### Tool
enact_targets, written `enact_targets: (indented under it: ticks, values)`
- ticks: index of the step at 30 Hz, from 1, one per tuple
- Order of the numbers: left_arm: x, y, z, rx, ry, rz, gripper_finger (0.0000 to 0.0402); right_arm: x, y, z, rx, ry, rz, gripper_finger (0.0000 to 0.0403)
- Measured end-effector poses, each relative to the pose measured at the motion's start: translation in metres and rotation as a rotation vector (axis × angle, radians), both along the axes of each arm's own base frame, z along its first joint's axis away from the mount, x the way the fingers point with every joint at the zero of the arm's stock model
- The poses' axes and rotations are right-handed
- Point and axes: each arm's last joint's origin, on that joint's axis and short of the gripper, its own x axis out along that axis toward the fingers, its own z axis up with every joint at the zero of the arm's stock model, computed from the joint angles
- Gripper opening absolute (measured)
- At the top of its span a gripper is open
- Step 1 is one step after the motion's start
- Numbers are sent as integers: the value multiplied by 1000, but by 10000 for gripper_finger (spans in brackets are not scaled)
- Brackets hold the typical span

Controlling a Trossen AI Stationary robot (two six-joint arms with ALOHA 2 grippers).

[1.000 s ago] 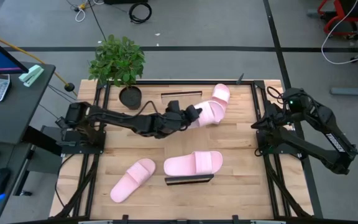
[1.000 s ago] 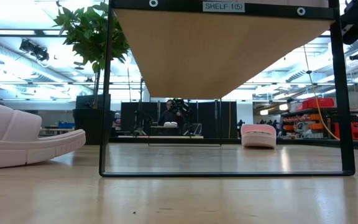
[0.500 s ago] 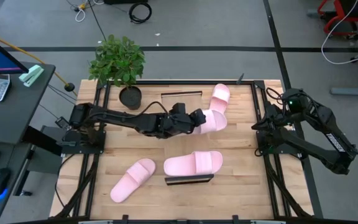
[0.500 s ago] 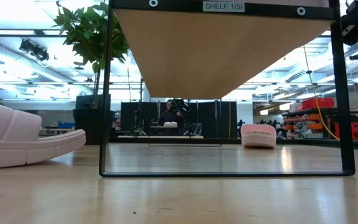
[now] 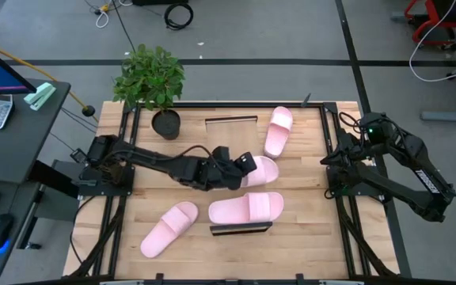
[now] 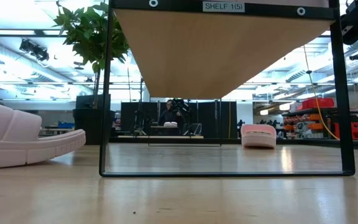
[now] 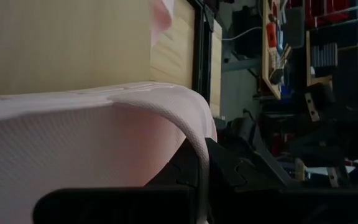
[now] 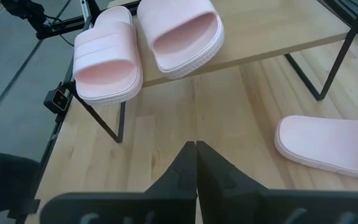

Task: Pick and place slides into the shelf
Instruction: Put the top left pink slipper on the shelf

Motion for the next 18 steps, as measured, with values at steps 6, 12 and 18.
enact_targets:
  ticks: [6, 12, 18]
  values:
    - [-1, -4, -1, -4, 6, -3, 12, 0, 0, 0, -10, -5, 4, 0]
    - [-1, -4, -1, 1, 9, -5, 12, 0, 0, 1, -12, -7, 4, 0]
    - [-2, -6, -1, -2, 10, -16, 12, 0, 0, 1, -7, -6, 1, 0]
